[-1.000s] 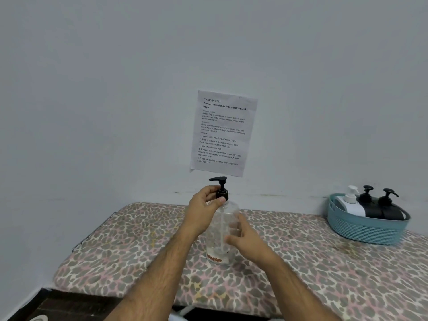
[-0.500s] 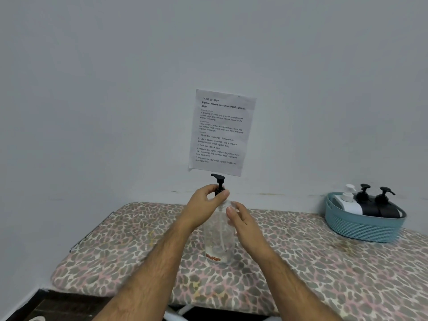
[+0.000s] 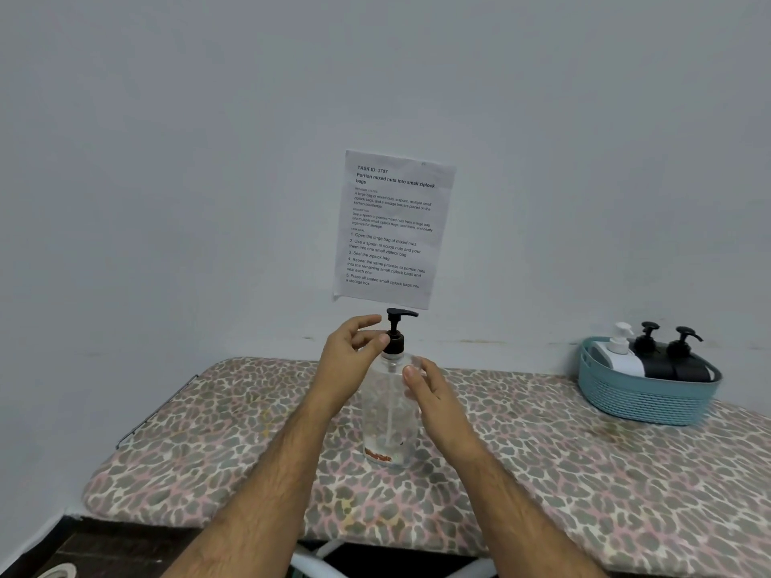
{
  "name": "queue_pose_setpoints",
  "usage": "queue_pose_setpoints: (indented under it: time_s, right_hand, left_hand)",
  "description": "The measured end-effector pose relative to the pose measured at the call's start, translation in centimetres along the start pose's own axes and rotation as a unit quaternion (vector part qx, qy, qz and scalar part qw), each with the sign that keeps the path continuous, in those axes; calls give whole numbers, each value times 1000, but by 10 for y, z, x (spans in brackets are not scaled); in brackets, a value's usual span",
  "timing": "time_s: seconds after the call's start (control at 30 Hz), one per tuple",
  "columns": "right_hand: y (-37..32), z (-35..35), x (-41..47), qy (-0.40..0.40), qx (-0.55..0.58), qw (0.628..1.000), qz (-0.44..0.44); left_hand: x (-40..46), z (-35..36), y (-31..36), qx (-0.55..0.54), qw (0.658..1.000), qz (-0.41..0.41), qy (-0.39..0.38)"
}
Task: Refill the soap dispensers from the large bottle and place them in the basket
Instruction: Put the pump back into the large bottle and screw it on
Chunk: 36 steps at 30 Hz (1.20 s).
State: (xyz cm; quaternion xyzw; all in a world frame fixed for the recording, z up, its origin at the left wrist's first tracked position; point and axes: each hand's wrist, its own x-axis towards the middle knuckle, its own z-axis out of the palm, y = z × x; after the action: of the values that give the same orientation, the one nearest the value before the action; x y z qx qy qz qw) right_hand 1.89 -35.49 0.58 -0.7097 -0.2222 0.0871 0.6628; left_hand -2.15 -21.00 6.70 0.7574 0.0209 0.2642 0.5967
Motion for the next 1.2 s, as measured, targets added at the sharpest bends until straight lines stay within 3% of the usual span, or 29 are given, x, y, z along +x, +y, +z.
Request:
queue_pose_setpoints:
  time_s: [0.27, 0.4, 0.53, 0.93, 1.2]
  right_hand:
    - [-1, 0, -2, 2, 0, 1000, -1]
    - [-1, 0, -2, 2, -7, 1000, -1]
    - [-1, 0, -1, 1, -7, 1000, 2]
    - [-3, 0, -5, 4, -7, 1000, 3]
    - [-3, -1, -4, -1, -6, 1000, 4]
  left_hand:
    - [2, 12, 2, -25, 998, -15, -50]
    - [4, 11, -2, 20, 1000, 4, -11]
    - [4, 7, -2, -3, 1000, -2, 12]
    - [-2, 2, 1, -1, 997, -24, -72]
    - [4, 16, 3, 17, 1000, 13, 12]
